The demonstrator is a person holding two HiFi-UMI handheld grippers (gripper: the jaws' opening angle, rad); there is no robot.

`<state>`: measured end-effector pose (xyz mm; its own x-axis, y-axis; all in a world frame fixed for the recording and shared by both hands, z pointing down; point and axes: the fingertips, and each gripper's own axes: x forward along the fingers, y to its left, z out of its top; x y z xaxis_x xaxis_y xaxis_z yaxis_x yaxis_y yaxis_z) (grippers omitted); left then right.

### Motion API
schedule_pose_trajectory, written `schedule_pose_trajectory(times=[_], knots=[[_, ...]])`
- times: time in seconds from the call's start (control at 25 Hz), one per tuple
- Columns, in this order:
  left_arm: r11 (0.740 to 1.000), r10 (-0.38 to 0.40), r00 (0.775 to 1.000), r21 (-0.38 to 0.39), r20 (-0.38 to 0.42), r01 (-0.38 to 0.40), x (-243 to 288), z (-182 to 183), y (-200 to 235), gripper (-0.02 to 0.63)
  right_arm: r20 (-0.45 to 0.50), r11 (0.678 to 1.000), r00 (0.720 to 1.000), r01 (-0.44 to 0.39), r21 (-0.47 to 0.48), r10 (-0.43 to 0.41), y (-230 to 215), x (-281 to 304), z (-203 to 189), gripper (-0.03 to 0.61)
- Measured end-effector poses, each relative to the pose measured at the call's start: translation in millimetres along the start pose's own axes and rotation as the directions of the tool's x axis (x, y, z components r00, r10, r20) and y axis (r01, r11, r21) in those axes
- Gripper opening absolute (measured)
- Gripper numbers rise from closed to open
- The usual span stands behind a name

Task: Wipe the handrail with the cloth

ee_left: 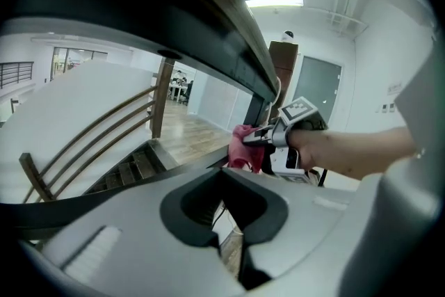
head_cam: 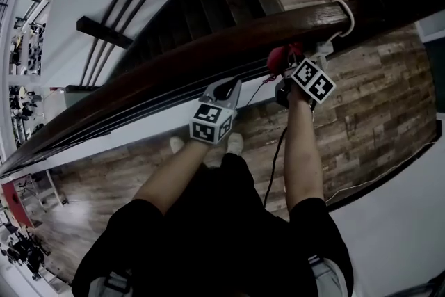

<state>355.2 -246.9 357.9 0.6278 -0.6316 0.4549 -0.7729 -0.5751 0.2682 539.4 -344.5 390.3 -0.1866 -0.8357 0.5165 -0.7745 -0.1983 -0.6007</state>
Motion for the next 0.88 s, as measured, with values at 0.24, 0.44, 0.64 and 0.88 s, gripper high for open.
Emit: schedule_pose_trajectory(times=[0.24, 0.44, 0.64, 0.88], knots=[[0.998, 0.06, 0.998, 0.018, 0.007, -0.061, -34, -6, 20, -0.002, 0.055, 0.996, 0.997, 0.058, 0.064, -0.062, -17, -9, -2, 0.055], [0.996, 0.08, 0.996, 0.025, 0.032, -0.08, -66, -9, 35, -0.002, 0.09, 0.993, 0.991, 0.106, -0.045, -0.102, -17, -34, -29, 0.048], [0.997, 0.075, 0.993, -0.031, 0.092, -0.072, -105, -24, 58, -0.002, 0.123, 0.974, 0.984, -0.105, -0.198, 0.131, 51, -83, -90, 0.048], [0.992, 0.119, 0.977, -0.067, 0.179, -0.108, -183, -45, 110, 0.0, 0.0, 0.805, 0.934, -0.308, -0.507, 0.357, 168, -123, -196, 0.048]])
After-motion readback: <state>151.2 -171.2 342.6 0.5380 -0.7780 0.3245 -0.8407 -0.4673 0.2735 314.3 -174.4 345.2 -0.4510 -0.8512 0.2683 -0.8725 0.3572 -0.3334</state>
